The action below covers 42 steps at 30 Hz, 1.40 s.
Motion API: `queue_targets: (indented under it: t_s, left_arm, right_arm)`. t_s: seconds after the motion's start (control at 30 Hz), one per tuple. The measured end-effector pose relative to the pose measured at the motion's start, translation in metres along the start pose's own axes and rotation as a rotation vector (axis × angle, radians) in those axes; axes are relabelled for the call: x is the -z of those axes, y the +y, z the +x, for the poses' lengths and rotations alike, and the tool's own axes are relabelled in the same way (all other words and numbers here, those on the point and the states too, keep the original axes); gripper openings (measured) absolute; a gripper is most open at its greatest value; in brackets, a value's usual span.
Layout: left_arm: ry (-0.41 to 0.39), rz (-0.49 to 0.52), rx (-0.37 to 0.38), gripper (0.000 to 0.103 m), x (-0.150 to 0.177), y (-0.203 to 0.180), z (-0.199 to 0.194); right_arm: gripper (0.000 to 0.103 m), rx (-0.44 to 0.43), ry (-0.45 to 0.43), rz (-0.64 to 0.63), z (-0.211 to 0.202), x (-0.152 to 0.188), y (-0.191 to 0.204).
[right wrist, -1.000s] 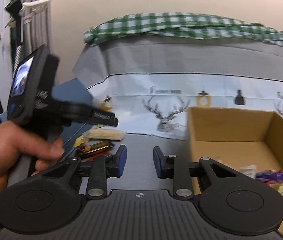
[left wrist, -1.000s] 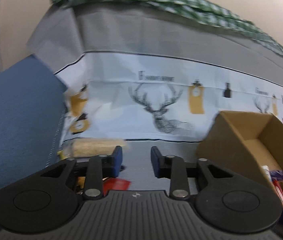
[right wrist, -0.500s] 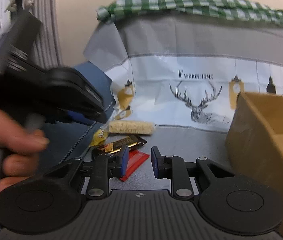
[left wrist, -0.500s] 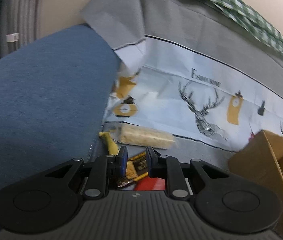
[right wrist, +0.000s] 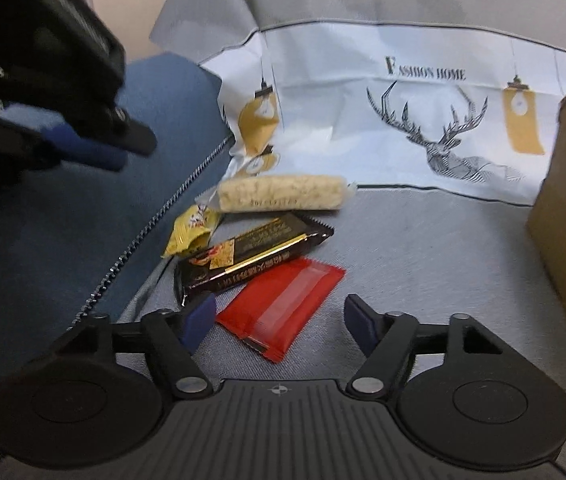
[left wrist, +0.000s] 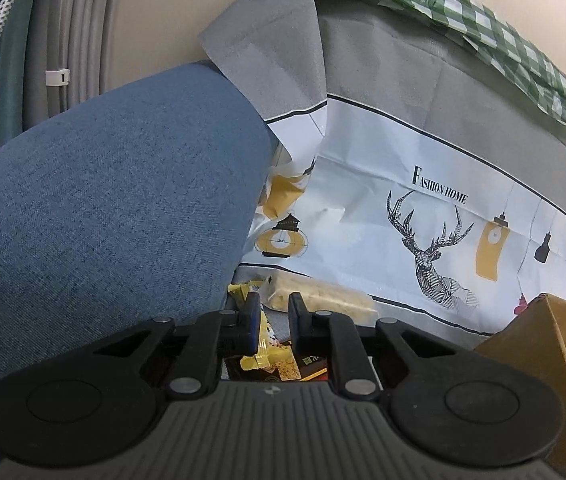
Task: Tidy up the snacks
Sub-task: 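Reach the left tool to the yellow candy while the right tool approaches the red packet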
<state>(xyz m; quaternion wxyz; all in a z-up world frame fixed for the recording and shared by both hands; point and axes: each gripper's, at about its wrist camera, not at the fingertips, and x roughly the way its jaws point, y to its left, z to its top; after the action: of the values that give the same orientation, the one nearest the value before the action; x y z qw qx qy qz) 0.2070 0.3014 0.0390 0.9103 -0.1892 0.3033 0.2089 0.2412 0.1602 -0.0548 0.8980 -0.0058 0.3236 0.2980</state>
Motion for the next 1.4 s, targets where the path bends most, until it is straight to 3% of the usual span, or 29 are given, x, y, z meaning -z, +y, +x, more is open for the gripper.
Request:
queue_targets:
  t_s: [0.13,0.23,0.37,0.6,0.63,0.67,0.7,1.0,1.1,1.2,1.33,1.4]
  left_arm:
    - [-0.001,0.005,-0.001,0.017,0.0,0.0,0.0]
    - [-0.001,0.005,-0.001,0.017,-0.001,0.0,0.0]
    - [-0.002,0.001,-0.001,0.017,-0.001,0.0,0.0]
    - [0.011,0.001,0.005,0.017,0.001,-0.002,0.003]
    - [0.015,0.001,0.007,0.017,0.002,-0.002,0.003]
    - [0.02,0.003,0.01,0.017,0.003,-0.002,0.004]
    - [0.028,0.009,0.014,0.017,0.004,-0.003,0.006]
    - [0.047,0.018,0.013,0.018,0.009,-0.006,0.009]
    - [0.038,-0.003,0.003,0.019,0.009,-0.005,0.007]
    - [0.031,-0.003,-0.009,0.019,0.009,-0.007,0.007]
    - [0.019,-0.015,-0.012,0.019,0.008,-0.006,0.007]
    - [0.014,-0.015,-0.013,0.019,0.007,-0.006,0.008]
  right_arm:
    - [0.085,-0.007,0.016,-0.048,0.013,0.0,0.009]
    - [0.082,0.038,0.02,-0.115,0.018,0.001,0.017]
    - [0.057,0.076,0.004,-0.131,0.014,0.002,0.014]
    - [0.04,0.079,-0.008,-0.177,-0.004,0.003,0.002]
    - [0.031,0.078,-0.009,-0.184,-0.009,0.002,0.0]
    - [0.007,0.082,-0.007,-0.193,-0.013,0.001,-0.003]
    - [0.0,0.082,0.003,-0.193,-0.017,-0.001,-0.006]
    - [0.0,0.016,0.123,-0.129,-0.068,0.013,-0.048]
    - [0.006,-0.028,0.101,-0.105,-0.079,0.021,-0.053]
    - [0.03,-0.039,0.064,-0.097,-0.077,0.023,-0.048]
    - [0.074,0.009,-0.02,-0.122,-0.061,0.013,-0.027]
    - [0.079,0.025,-0.016,-0.092,-0.045,0.007,-0.021]
